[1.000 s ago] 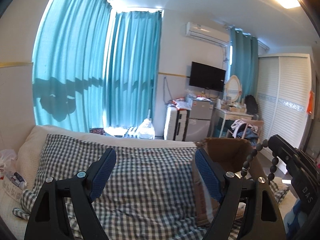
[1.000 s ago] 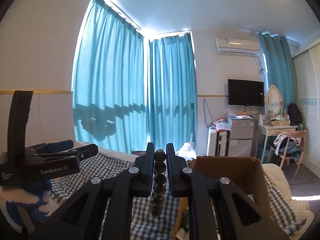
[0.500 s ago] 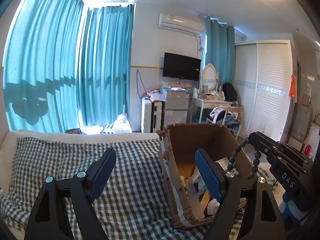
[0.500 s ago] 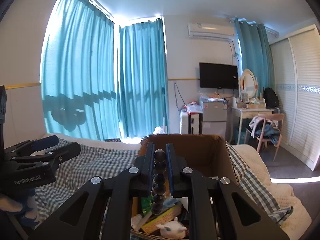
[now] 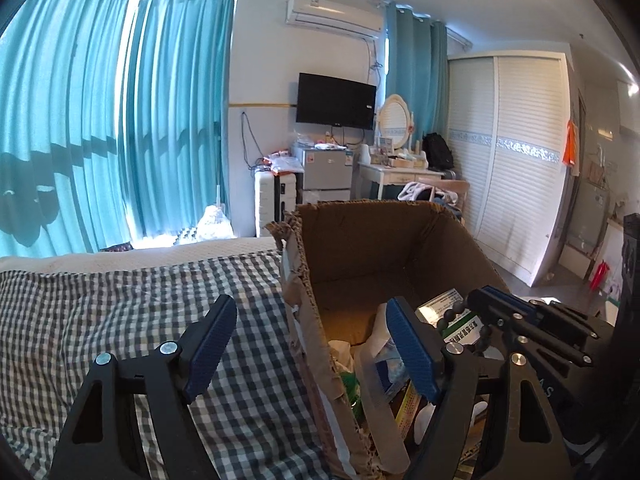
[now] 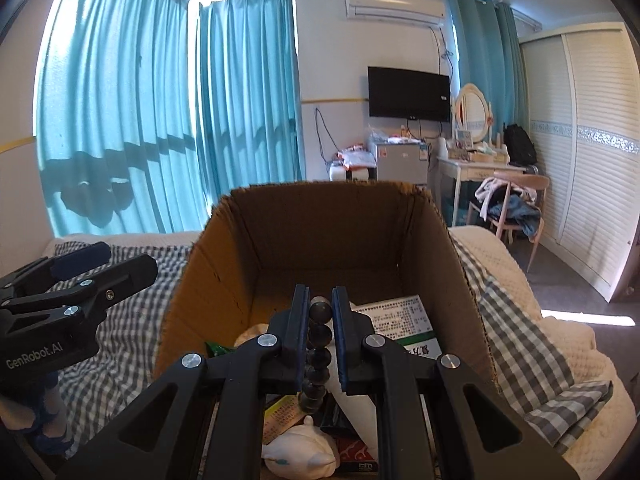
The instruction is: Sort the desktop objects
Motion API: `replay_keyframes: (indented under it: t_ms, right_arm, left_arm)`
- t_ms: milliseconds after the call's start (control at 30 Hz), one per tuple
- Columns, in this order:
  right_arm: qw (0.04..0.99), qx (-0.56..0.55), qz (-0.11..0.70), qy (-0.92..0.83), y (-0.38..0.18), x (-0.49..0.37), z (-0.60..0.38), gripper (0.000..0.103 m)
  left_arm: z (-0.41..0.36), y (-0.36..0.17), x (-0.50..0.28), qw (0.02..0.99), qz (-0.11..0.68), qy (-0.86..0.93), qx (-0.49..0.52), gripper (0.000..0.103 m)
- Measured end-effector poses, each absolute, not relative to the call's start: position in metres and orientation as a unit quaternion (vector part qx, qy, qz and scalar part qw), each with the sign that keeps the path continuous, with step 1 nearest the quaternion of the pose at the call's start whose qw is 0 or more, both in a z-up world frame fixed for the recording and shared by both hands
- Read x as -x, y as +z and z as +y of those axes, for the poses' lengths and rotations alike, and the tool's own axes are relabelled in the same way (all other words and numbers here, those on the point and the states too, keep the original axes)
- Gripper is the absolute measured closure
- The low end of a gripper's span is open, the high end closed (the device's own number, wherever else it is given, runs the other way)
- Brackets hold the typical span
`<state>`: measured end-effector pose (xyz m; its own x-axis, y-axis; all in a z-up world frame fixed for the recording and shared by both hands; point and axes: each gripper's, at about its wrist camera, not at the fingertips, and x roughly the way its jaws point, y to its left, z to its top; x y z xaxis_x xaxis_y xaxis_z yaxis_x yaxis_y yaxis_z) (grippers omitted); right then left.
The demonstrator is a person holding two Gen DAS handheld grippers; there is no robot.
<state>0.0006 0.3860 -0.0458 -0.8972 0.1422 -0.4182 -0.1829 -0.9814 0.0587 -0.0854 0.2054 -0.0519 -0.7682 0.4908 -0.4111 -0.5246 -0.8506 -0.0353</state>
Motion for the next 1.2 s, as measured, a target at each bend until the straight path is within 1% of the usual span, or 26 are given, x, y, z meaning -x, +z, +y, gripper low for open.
replay_keyframes:
  t_ms: [200, 367, 400, 433, 467, 500, 600, 667, 733, 767, 800, 833, 867, 900, 933, 1067, 1200]
  right_arm:
    - [0.09, 0.239, 0.05, 0.966, -0.057, 0.009, 0.391, 0.091]
    - [0.103, 0.244, 0.036, 0.963, -0.052, 0.01, 0.385, 0.091]
    - [0.105, 0.242, 0.034, 0.964, -0.051, 0.008, 0.385, 0.088]
    - [0.105, 0.239, 0.032, 0.965, -0.049, 0.006, 0.385, 0.078]
    - [0.105, 0.233, 0.032, 0.966, -0.046, 0.003, 0.386, 0.072]
    - [0.106, 0.227, 0.033, 0.968, -0.043, 0.0, 0.386, 0.063]
    - [0.109, 0.207, 0.033, 0.972, -0.031, -0.01, 0.384, 0.062]
    - [0.115, 0.192, 0.032, 0.974, -0.022, -0.019, 0.382, 0.055]
    - [0.12, 0.177, 0.032, 0.976, -0.012, -0.026, 0.38, 0.041]
    - [0.124, 0.166, 0.034, 0.978, -0.006, -0.033, 0.38, 0.039]
    - [0.126, 0.16, 0.034, 0.979, -0.001, -0.036, 0.38, 0.034]
    - [0.13, 0.152, 0.034, 0.979, 0.004, -0.041, 0.378, 0.023]
    - [0.138, 0.141, 0.033, 0.98, 0.01, -0.047, 0.376, 0.015]
    - [0.146, 0.128, 0.032, 0.98, 0.015, -0.053, 0.374, 0.003]
    - [0.153, 0.113, 0.033, 0.981, 0.02, -0.059, 0.372, 0.0]
    - [0.135, 0.089, 0.045, 0.986, 0.039, -0.07, 0.363, 0.0]
    - [0.134, 0.082, 0.03, 0.987, 0.052, -0.076, 0.349, 0.0]
  left_arm:
    - [0.217, -0.062, 0.085, 0.277, 0.058, 0.935, 0.212, 0.024]
    - [0.215, -0.056, 0.082, 0.273, 0.059, 0.937, 0.211, 0.024]
    - [0.213, -0.054, 0.08, 0.272, 0.058, 0.938, 0.208, 0.023]
    - [0.211, -0.05, 0.077, 0.271, 0.058, 0.939, 0.205, 0.023]
    - [0.212, -0.048, 0.076, 0.27, 0.057, 0.94, 0.202, 0.023]
    - [0.209, -0.043, 0.072, 0.268, 0.055, 0.942, 0.196, 0.023]
    - [0.198, -0.03, 0.061, 0.265, 0.052, 0.945, 0.184, 0.019]
    - [0.189, -0.021, 0.055, 0.262, 0.048, 0.948, 0.175, 0.016]
    - [0.181, -0.01, 0.048, 0.258, 0.042, 0.951, 0.167, 0.008]
    - [0.178, -0.007, 0.045, 0.256, 0.04, 0.952, 0.164, 0.007]
    - [0.173, -0.001, 0.041, 0.254, 0.038, 0.953, 0.159, 0.006]
    - [0.171, 0.002, 0.038, 0.251, 0.037, 0.954, 0.157, 0.003]
    - [0.166, 0.008, 0.034, 0.247, 0.036, 0.956, 0.151, 0.001]
    - [0.162, 0.011, 0.031, 0.244, 0.035, 0.958, 0.147, 0.0]
    - [0.158, 0.015, 0.027, 0.24, 0.034, 0.96, 0.143, 0.0]
    - [0.145, 0.028, 0.016, 0.224, 0.037, 0.964, 0.138, 0.0]
    - [0.13, 0.039, 0.007, 0.201, 0.031, 0.97, 0.132, 0.0]
